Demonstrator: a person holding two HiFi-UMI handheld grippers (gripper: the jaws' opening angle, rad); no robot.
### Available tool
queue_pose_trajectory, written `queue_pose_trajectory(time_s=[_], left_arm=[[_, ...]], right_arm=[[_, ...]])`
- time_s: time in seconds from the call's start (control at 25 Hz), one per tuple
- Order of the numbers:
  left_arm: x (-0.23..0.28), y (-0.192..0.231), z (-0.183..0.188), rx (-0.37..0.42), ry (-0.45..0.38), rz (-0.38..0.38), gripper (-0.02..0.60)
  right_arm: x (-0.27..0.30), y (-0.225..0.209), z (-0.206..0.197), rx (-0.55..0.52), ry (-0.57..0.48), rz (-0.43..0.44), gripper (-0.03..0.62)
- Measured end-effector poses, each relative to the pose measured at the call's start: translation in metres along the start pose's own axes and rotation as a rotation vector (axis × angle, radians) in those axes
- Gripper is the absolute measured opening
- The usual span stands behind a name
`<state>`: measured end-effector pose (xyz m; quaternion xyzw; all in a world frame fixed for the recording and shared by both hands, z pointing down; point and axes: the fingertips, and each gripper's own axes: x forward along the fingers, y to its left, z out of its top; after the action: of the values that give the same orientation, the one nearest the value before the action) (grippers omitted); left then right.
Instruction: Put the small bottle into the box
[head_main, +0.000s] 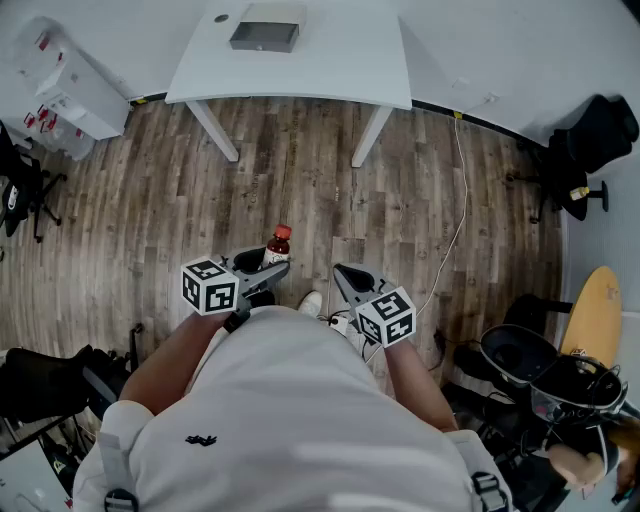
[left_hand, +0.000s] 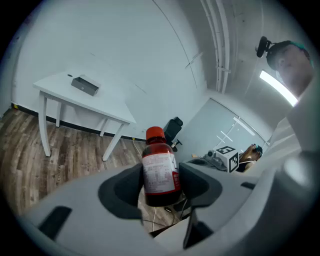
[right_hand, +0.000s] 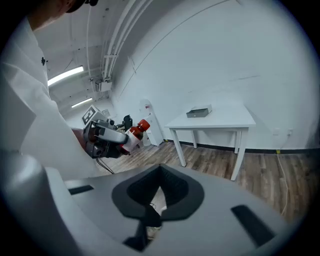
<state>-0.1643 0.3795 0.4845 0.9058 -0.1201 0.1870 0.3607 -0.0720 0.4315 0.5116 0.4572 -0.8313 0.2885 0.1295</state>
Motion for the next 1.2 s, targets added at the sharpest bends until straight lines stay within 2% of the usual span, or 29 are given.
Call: queue_pose_trajectory(time_s=[0.4,0.52,0.64,0.68,0.72,0.76,0.8,0.88,1.04,1.2], left_arm=[[0.029,-0.014,0.012,0.038,0.031,-0.025,0.229],[0.032,-0.005,0.021,0.026,0.026,-0.011,0.229],[0.033,0.013,0.031,0.005,0.022,-0.002,0.229],[0.034,0.020,0.037,0.002,0.021,-0.003,0.229],[0.036,0.028,0.044,0.000,0.019,-0.007,0.229],[0.038,0.036,0.051,-0.003,0.016,-0.013,0.229],[0.042,0.044,0.059,-0.006,0.012,-0.019,0.229],[0.050,0.063,0.079,-0.013,-0.001,-0.032,0.229],[0.066,0.114,0.136,-0.007,-0.037,-0.033,0.229],[0.078,0.167,0.190,0.011,-0.065,0.000,0.229]], right_arm=[[-0.028,-0.018,-0.014,0.066,-0.013,-0.060,0.005],[-0.020,-0.022,-0.012,0.083,-0.009,-0.038,0.005],[-0.006,-0.032,-0.001,0.079,-0.016,-0.051,0.011],[0.000,-0.037,0.005,0.076,-0.017,-0.060,0.050],[0.006,-0.043,0.013,0.073,-0.019,-0.067,0.097],[0.012,-0.048,0.020,0.070,-0.020,-0.073,0.103],[0.017,-0.054,0.028,0.069,-0.022,-0.081,0.096],[0.028,-0.069,0.047,0.083,-0.030,-0.101,0.012],[0.063,-0.102,0.089,0.099,-0.032,-0.143,0.006],[0.101,-0.135,0.130,0.090,-0.020,-0.157,0.005]])
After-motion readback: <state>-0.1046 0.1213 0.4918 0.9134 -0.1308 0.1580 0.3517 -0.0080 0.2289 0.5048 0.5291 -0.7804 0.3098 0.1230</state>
